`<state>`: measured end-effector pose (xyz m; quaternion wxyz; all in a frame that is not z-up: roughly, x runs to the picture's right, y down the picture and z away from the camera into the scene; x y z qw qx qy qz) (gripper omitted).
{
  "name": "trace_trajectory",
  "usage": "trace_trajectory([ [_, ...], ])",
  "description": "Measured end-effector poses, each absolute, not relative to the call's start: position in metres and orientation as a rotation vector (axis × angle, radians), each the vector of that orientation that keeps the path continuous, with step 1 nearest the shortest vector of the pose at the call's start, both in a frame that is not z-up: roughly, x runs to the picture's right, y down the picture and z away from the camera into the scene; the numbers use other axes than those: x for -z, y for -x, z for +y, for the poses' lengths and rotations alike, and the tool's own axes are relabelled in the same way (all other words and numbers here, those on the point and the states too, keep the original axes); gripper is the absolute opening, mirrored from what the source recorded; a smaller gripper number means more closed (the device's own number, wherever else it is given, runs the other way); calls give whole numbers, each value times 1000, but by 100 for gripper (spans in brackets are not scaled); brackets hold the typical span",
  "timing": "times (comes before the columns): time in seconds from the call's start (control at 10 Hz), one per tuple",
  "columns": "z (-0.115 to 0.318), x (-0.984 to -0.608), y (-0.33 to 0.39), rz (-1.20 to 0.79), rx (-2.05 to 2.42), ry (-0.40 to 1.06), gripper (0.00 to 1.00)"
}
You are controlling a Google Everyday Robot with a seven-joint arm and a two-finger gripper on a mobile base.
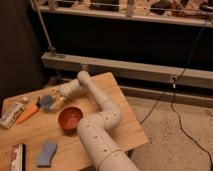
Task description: Pick up the ceramic cup
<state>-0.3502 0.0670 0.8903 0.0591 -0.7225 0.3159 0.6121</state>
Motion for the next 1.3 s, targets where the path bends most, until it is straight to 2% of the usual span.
trace_trajectory([
  [1.0, 76, -885, 361, 993, -1825, 2178, 65],
  [1.2, 79, -886, 363, 1002, -1822, 2173, 58],
  [1.3, 79, -886, 363, 1003, -1820, 2170, 46],
])
